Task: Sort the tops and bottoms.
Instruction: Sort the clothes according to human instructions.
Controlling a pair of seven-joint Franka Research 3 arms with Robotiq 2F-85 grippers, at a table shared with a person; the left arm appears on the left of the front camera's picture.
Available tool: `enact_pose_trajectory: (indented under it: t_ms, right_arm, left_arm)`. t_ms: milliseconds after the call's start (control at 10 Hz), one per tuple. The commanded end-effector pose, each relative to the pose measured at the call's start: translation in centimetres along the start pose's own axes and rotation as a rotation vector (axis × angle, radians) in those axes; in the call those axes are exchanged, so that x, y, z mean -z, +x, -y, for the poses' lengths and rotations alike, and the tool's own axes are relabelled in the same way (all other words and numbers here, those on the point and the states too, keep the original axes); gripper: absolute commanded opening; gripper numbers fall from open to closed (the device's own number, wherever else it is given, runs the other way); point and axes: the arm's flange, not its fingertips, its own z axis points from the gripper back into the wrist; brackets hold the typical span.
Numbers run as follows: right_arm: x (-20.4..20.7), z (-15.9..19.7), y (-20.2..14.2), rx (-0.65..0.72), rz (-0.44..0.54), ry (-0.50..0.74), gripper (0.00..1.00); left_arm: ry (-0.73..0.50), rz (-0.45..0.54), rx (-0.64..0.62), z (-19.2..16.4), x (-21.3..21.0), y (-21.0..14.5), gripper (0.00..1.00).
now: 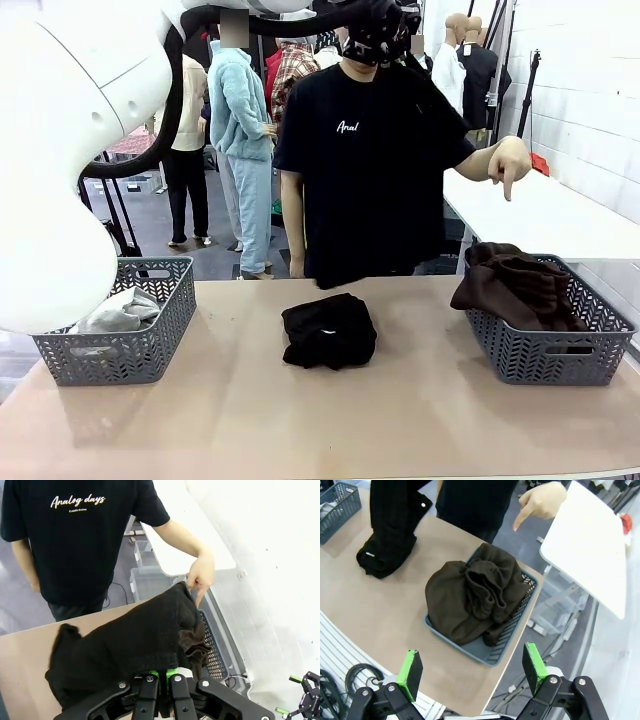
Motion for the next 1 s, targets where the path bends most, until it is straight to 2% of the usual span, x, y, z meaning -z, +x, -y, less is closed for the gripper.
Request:
enact_pose_trajectory:
  t_ms: [0, 100, 500, 700, 900]
  right_arm:
    - [0.0, 0.0, -0.1, 0.008, -0.009, 0.001, 1.00]
    - [0.0, 0.0, -0.1, 0.008, -0.009, 0.001, 1.00]
    - [0.0, 0.0, -0.1, 0.008, -0.009, 0.001, 1.00]
    - [0.0, 0.0, -0.1, 0.008, -0.009, 0.001, 1.00]
    - [0.0, 0.0, -0.1, 0.008, -0.009, 0.001, 1.00]
  left_arm:
    - [-0.023, 0.035, 0.003, 0.4, -0.7, 0.4, 0.00]
    - [0.000, 0.000, 0.000, 0.0, 0.0, 0.0, 0.00]
    - [-0.421, 0.259, -0.116, 8.7, 7.0, 4.1, 0.00]
    - [-0.608, 0.315, -0.105, 13.5, 9.5, 6.8, 0.00]
    - [-0.741, 0.373, -0.157, 16.4, 10.6, 7.9, 0.00]
